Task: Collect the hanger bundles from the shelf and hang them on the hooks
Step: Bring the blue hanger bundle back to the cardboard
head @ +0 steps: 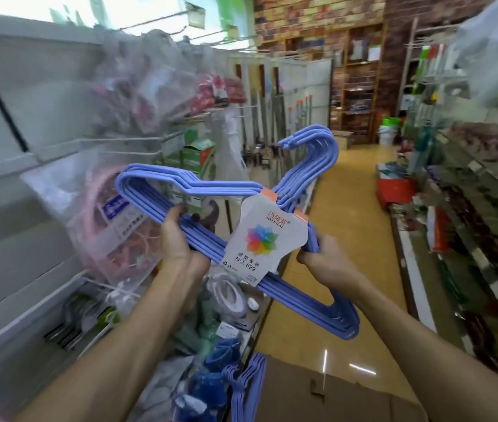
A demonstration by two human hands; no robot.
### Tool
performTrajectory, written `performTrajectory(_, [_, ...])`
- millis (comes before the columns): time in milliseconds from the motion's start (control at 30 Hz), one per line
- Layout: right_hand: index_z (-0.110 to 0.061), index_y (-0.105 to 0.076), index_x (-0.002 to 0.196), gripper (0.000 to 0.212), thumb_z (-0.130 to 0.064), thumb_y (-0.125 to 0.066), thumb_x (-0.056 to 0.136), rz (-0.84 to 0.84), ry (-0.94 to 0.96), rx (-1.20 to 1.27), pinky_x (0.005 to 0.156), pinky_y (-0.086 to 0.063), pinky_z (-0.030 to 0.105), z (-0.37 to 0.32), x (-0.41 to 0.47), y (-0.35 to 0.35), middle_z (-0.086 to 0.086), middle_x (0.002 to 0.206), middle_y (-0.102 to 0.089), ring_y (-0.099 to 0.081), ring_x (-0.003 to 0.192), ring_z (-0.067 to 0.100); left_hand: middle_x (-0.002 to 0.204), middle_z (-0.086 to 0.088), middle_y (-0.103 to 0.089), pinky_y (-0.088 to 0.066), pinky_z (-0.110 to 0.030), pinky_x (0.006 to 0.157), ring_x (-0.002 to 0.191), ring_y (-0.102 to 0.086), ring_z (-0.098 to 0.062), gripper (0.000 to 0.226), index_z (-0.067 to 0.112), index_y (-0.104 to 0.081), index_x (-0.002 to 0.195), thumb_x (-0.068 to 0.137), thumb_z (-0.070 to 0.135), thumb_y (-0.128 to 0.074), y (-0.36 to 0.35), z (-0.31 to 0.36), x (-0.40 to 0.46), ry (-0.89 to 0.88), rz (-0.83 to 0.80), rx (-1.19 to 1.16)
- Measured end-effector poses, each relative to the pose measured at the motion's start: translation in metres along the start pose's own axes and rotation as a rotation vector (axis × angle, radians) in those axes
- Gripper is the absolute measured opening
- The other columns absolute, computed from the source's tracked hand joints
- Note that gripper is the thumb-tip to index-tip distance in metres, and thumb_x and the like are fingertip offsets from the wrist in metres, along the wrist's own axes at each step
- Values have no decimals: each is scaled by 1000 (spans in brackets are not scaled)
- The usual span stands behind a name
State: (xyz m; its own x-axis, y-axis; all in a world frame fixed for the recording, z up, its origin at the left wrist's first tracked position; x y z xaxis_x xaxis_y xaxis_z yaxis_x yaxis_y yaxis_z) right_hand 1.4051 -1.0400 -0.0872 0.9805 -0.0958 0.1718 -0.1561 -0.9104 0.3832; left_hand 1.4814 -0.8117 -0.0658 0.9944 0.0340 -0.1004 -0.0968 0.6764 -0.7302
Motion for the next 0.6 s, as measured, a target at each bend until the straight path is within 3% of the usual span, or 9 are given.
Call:
performTrajectory(100, [-26,-57,112,40,6,-56,87,-49,44,34,63,-45,20,-30,-7,-4,-11,95,-67,-61,83,6,77,0,-57,-48,-34,82,72,-60,-21,23,19,-54,79,81,37,-69,10,32,-31,-43,35,-5])
performTrajectory(200, [-27,-59,115,40,2,-57,86,-117,105,11,65,-44,27,-65,-12,-14,-2,98,-68,-59,84,17,103,-5,-57,-50,-40,94,96,-62,-27,49,20,-57,100,63,41,-80,18,66,-65,-104,70,-49])
performTrajectory(267, [-24,-60,112,37,2,-57,86,-158,145,15,61,-44,23,-85,-14,-27,0,95,-67,-58,80,18,87,-3,-64,-55,-35,83,80,-68,-23,28,15,-64,82,77,41,-72,19,89,-93,-172,99,-34])
performTrajectory(333, [-24,-56,101,33,5,-58,85,-180,186,9,55,-39,18,-106,-20,-40,-7,82,-62,-53,72,14,62,-1,-65,-55,-30,63,53,-67,-18,37,16,-62,63,93,36,-57,22,108,-118,-207,127,-71])
performTrajectory(400, [-23,-53,98,33,7,-58,84,-233,224,30,53,-37,11,-126,-26,-57,-12,78,-56,-49,68,7,60,-2,-64,-55,-30,53,49,-67,-19,36,17,-58,65,96,34,-54,26,127,-145,-242,155,-102])
performTrajectory(467, [-22,-53,100,34,7,-58,83,-303,255,32,57,-38,14,-147,-35,-76,-10,81,-57,-51,71,8,64,-2,-63,-54,-30,48,51,-68,-20,35,17,-56,65,95,34,-56,37,151,-168,-301,191,-115])
performTrajectory(600, [-25,-55,100,38,8,-59,83,-381,327,39,53,-42,9,-188,-57,-113,-10,85,-60,-55,74,9,80,-1,-61,-49,-35,73,80,-63,-20,22,21,-56,76,93,35,-59,66,196,-217,-409,258,-101])
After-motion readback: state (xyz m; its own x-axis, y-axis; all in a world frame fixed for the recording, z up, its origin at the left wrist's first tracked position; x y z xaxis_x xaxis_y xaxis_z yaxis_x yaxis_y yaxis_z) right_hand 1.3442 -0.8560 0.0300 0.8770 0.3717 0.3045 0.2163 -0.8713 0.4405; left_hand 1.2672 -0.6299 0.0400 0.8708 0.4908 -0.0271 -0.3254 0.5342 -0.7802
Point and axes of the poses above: each hand's wrist, its own x-axis towards the middle knuckle, its own y-axis out of the back of the hand, z = x × y, the point moved 6 cm from there along x, towards the middle knuckle
